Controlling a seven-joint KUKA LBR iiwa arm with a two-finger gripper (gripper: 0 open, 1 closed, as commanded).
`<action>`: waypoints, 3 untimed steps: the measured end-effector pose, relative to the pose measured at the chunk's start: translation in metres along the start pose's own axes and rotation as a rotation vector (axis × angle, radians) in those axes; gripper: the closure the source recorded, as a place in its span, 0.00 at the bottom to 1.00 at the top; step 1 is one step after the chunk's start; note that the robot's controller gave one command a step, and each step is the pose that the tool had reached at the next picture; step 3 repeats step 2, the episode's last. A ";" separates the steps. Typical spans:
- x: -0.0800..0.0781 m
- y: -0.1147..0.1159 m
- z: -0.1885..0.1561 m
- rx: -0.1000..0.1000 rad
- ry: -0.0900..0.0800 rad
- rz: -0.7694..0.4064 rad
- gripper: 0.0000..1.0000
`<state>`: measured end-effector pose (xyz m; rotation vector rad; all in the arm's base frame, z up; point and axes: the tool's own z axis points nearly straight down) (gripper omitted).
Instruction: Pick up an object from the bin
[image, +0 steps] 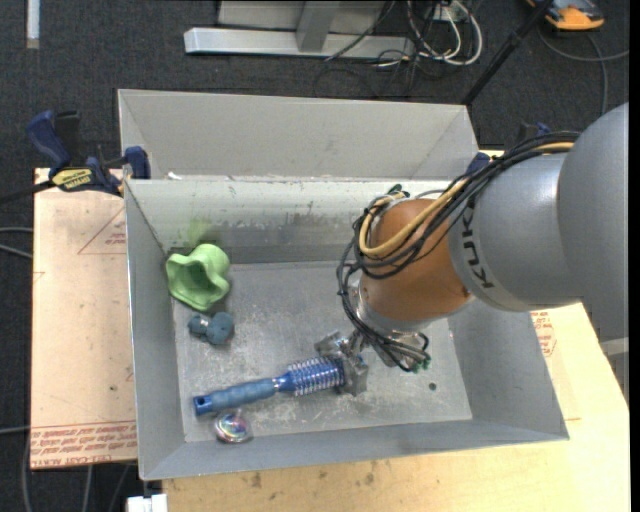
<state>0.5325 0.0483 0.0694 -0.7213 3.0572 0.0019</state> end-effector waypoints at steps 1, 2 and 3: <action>-0.029 -0.053 -0.012 0.004 -0.004 -0.034 1.00; -0.043 -0.045 -0.139 0.005 -0.009 -0.060 1.00; -0.043 -0.045 -0.139 0.005 -0.009 -0.060 1.00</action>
Offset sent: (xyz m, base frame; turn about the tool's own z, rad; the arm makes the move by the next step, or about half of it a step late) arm 0.0471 -0.0319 0.0116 -0.0393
